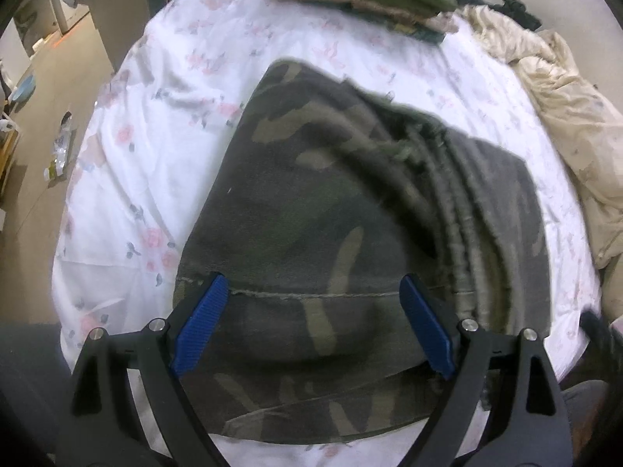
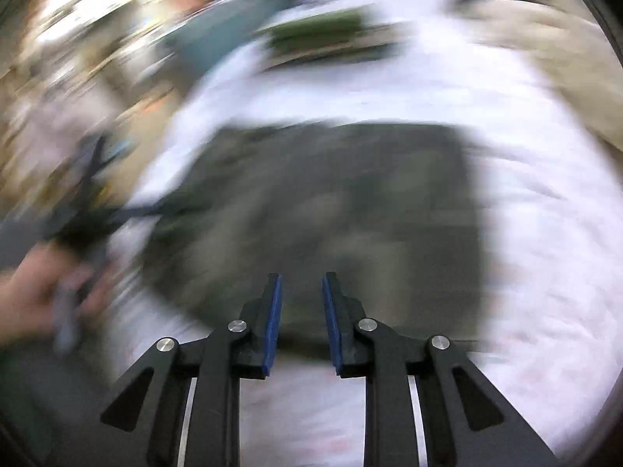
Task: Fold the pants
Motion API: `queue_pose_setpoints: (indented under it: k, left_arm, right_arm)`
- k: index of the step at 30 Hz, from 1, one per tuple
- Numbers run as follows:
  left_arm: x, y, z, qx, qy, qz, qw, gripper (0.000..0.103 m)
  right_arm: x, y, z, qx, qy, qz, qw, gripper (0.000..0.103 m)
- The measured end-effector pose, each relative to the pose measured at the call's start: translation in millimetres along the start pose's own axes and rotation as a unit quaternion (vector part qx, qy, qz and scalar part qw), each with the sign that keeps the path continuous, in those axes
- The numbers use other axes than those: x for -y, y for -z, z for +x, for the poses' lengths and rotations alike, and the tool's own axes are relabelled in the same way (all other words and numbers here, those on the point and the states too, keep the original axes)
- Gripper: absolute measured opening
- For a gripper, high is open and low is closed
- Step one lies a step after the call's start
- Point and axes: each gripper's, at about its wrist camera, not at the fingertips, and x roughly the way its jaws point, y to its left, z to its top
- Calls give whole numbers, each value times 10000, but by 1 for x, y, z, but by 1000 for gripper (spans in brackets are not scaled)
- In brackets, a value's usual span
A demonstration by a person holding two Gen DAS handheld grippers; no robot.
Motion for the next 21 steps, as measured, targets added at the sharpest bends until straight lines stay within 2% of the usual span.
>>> queue_pose_setpoints:
  k: [2, 3, 5, 7, 8, 11, 13, 14, 15, 17, 19, 21]
  left_arm:
    - [13, 0, -13, 311, 216, 240, 9990, 88]
    - [19, 1, -16, 369, 282, 381, 9982, 88]
    - [34, 5, -18, 394, 427, 709, 9958, 88]
    - [41, 9, -14, 320, 424, 879, 9947, 88]
    - [42, 11, -10, 253, 363, 963, 9944, 88]
    - [33, 9, -4, 148, 162, 852, 9961, 88]
    - [24, 6, -7, 226, -6, 701, 9973, 88]
    - [21, 6, -8, 282, -106, 649, 9974, 88]
    - [17, 5, -10, 354, -229, 561, 9975, 88]
    - [7, 4, -11, 402, -319, 371, 9980, 88]
    - [-1, 2, -10, 369, -392, 211, 9983, 88]
    - [-4, 3, -5, 287, -469, 178, 9983, 88]
  right_arm:
    - [42, -6, 6, -116, 282, 896, 9955, 25]
    - [60, -7, 18, -394, 278, 1233, 9912, 25]
    - [68, -4, 42, -910, 312, 1237, 9876, 24]
    - [70, 12, 80, -1856, 1058, 940, 9724, 21]
    - [73, 25, 98, -2353, 1253, 932, 9593, 21]
    - [65, 20, 100, -2588, 1357, 751, 9534, 22]
    - [64, 10, 89, -2430, 1411, 703, 9571, 21]
    - [62, 1, 81, -2179, 1421, 635, 9635, 24]
    - [59, -15, 67, -1738, 1201, 618, 9755, 25]
    - [59, -42, 53, -1143, 768, 714, 9879, 24]
    - [62, -69, 55, -873, 645, 845, 9905, 25]
    - [68, -100, 75, -788, 353, 1091, 9903, 25]
